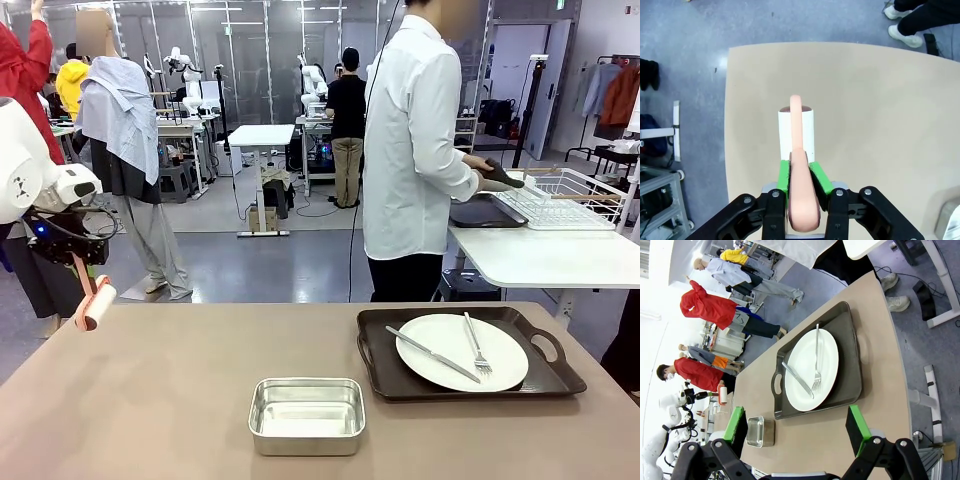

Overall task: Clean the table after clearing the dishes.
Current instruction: When the left (or right) Handle tray is removed, use the left hand (or right hand) to clean the left (or right) side of the table with the Lint Roller, then place the Lint Roller back on top of the Airtight Container.

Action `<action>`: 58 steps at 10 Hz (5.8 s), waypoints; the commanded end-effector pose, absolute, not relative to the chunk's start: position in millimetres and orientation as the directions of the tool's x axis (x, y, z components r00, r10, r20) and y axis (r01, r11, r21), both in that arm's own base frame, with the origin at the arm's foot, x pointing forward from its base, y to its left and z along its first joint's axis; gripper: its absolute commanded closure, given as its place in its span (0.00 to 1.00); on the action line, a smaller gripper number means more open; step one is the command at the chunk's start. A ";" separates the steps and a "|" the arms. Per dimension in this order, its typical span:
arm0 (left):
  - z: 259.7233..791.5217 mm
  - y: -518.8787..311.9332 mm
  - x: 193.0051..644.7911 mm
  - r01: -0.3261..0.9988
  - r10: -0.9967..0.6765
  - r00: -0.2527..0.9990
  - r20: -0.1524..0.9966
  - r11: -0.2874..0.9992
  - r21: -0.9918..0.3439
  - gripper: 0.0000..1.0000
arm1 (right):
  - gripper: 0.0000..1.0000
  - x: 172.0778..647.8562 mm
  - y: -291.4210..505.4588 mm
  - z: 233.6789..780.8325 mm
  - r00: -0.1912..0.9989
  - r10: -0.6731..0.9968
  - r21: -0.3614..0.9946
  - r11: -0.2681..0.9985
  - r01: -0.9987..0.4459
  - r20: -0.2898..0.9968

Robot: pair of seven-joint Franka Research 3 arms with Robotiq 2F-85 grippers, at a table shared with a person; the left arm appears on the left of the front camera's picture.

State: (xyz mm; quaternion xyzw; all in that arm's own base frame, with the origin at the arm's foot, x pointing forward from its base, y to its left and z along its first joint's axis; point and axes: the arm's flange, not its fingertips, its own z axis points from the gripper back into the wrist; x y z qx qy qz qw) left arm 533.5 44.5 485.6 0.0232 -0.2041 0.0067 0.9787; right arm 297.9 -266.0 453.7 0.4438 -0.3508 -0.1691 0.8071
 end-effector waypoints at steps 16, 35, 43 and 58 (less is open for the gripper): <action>579.3 -148.8 526.9 0.784 -0.852 0.448 0.270 0.520 0.340 0.78 | 0.00 297.1 -265.2 452.8 0.688 -0.580 0.832 0.551 -0.064 0.437; 496.2 -371.8 418.6 0.985 -0.981 -0.105 0.162 -0.125 -0.119 0.78 | 0.00 297.1 -265.2 452.8 0.688 -0.580 0.832 0.551 -0.064 0.437; 424.2 -381.8 458.4 0.987 -0.983 -0.061 0.175 -0.085 -0.135 0.78 | 0.00 297.1 -265.2 452.8 0.688 -0.580 0.832 0.551 -0.064 0.437; 425.7 -347.8 476.6 0.999 -0.975 -0.008 0.221 -0.019 -0.047 0.00 | 0.00 297.1 -265.2 452.8 0.688 -0.580 0.832 0.551 -0.064 0.437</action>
